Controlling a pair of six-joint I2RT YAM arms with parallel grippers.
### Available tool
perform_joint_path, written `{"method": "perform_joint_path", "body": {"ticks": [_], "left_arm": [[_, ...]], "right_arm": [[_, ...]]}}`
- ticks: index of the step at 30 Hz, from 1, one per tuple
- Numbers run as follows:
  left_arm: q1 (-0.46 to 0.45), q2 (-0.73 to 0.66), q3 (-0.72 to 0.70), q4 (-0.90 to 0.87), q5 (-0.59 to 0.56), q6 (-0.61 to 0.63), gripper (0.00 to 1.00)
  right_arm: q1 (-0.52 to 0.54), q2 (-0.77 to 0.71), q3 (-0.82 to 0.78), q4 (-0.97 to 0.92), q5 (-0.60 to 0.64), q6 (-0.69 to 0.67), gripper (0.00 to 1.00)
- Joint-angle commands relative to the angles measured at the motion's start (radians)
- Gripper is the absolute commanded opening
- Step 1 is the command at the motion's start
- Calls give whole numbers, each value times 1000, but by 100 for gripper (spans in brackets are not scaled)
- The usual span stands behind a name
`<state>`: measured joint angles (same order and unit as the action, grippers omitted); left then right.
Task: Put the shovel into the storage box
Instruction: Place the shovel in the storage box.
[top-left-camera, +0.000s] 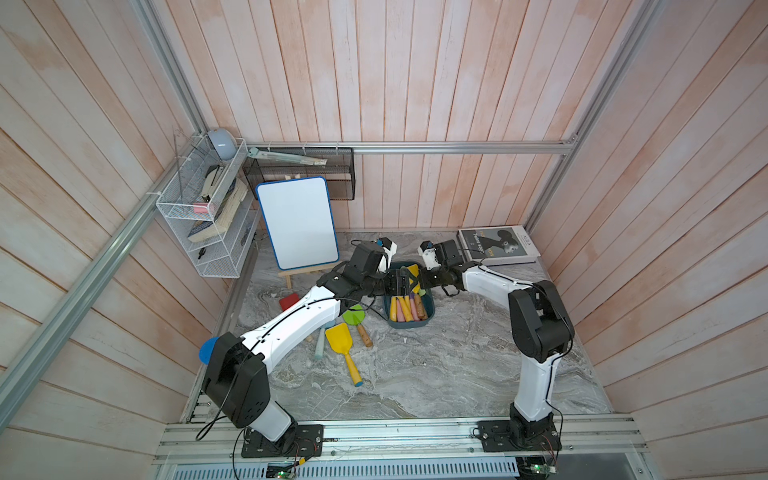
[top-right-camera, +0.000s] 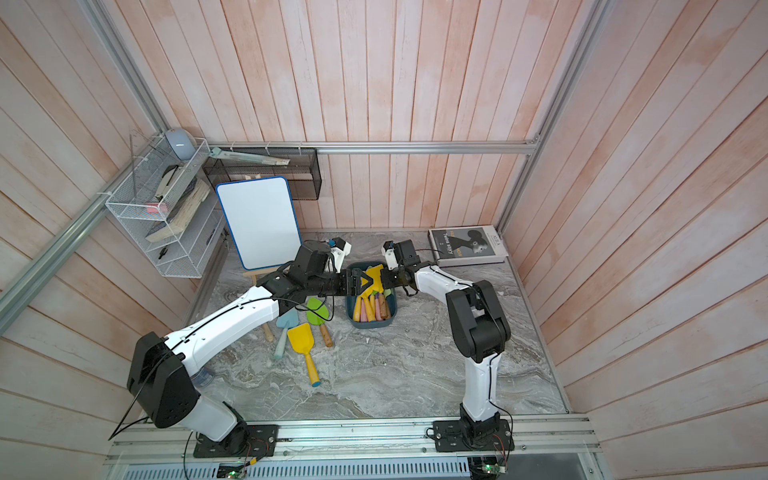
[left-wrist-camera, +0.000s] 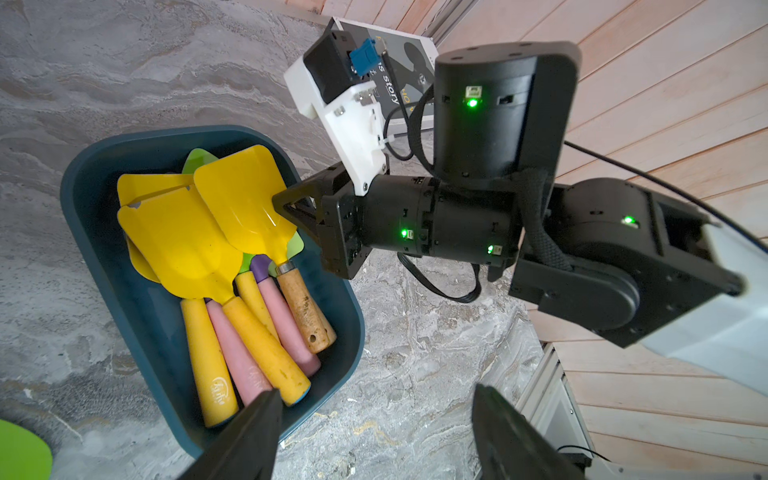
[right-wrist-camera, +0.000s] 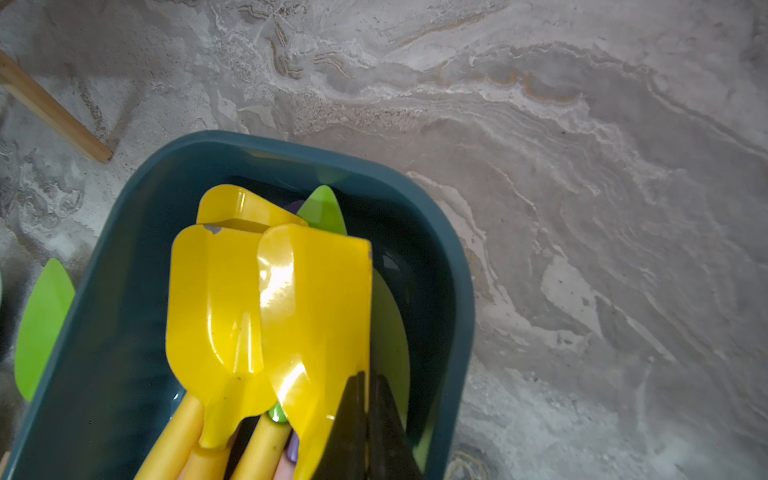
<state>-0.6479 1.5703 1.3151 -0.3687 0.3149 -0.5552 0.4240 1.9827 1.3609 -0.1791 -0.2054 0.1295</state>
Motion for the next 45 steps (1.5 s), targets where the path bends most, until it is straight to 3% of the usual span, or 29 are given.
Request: {"method": "perform_joint_path", "body": {"ticks": [1,9,17,28,36,41,45], "left_arm": [[5,-17,-18,19,16,-6,77],[5,-13,-18,16,22,-14,77],[5,-10,-24,14,32,-23,77],[4,-28,-46,-18,13,-46,77],[4,-97,-141,-13,11,-95,78],[13,-110,-205,-88,-82,-199,78],[50,-114,-293,-76,-82,-281,78]], "right_arm": [[4,36,3,-15,40,-5,0],[6,53,18,-55,62,-5,0],[7,50,23,-76,81,-5,21],[15,13,42,-112,105,0,27],[18,-100,13,-146,129,35,33],[24,-223,-76,-145,104,72,34],[38,-319,-151,-159,82,92,34]]}}
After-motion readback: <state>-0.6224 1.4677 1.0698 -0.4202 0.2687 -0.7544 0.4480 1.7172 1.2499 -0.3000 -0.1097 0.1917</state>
